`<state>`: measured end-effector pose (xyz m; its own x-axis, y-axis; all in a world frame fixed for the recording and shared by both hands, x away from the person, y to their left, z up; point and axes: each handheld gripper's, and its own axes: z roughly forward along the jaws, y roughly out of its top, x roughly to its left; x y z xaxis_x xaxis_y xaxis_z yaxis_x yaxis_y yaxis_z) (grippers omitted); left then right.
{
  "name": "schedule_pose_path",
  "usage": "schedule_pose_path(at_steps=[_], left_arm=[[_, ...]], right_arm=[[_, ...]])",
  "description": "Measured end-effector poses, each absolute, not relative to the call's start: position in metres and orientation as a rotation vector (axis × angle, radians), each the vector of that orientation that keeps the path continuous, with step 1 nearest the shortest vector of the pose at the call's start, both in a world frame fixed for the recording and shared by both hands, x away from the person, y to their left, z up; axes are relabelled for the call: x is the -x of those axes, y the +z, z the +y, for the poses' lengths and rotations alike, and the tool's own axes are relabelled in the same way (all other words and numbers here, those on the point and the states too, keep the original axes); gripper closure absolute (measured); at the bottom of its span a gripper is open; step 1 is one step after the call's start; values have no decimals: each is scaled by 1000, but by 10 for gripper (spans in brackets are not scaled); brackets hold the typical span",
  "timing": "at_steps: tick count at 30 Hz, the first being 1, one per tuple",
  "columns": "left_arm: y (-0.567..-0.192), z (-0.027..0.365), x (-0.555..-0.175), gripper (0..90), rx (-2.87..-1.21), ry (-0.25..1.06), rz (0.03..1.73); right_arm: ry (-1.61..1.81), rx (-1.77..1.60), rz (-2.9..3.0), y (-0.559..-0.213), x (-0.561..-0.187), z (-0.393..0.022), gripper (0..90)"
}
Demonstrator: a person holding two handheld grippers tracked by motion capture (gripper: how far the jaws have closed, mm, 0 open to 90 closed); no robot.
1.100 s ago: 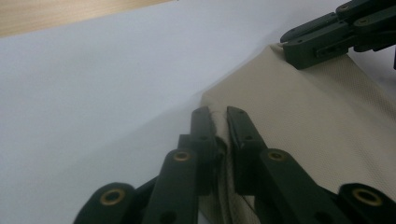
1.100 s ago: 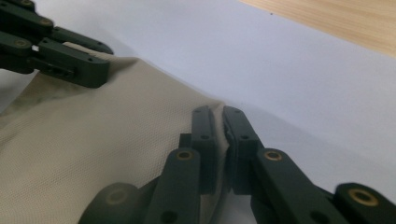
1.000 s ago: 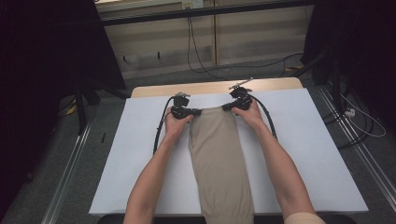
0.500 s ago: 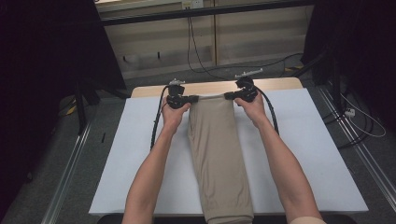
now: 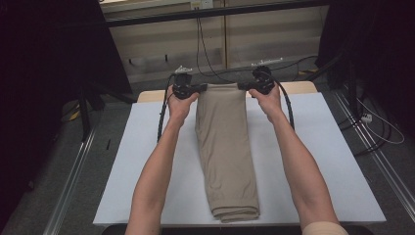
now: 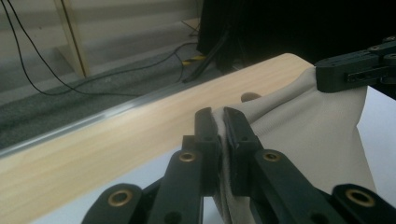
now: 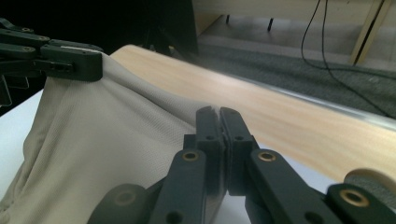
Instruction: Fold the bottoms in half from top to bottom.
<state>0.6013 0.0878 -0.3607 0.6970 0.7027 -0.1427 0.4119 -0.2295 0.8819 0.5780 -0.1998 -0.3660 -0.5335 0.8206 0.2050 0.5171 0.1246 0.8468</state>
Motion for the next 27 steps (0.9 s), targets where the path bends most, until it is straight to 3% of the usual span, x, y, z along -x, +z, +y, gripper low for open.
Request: schedule_pose_path(at_steps=[9, 27], left_arm=[[-348, 91, -577, 854, -1829, 345, 824], [-332, 108, -479, 854, -1815, 342, 650]], right_arm=[[1396, -1218, 2121, -353, -565, -202, 879], [1547, -1009, 2156, -334, -467, -205, 879]])
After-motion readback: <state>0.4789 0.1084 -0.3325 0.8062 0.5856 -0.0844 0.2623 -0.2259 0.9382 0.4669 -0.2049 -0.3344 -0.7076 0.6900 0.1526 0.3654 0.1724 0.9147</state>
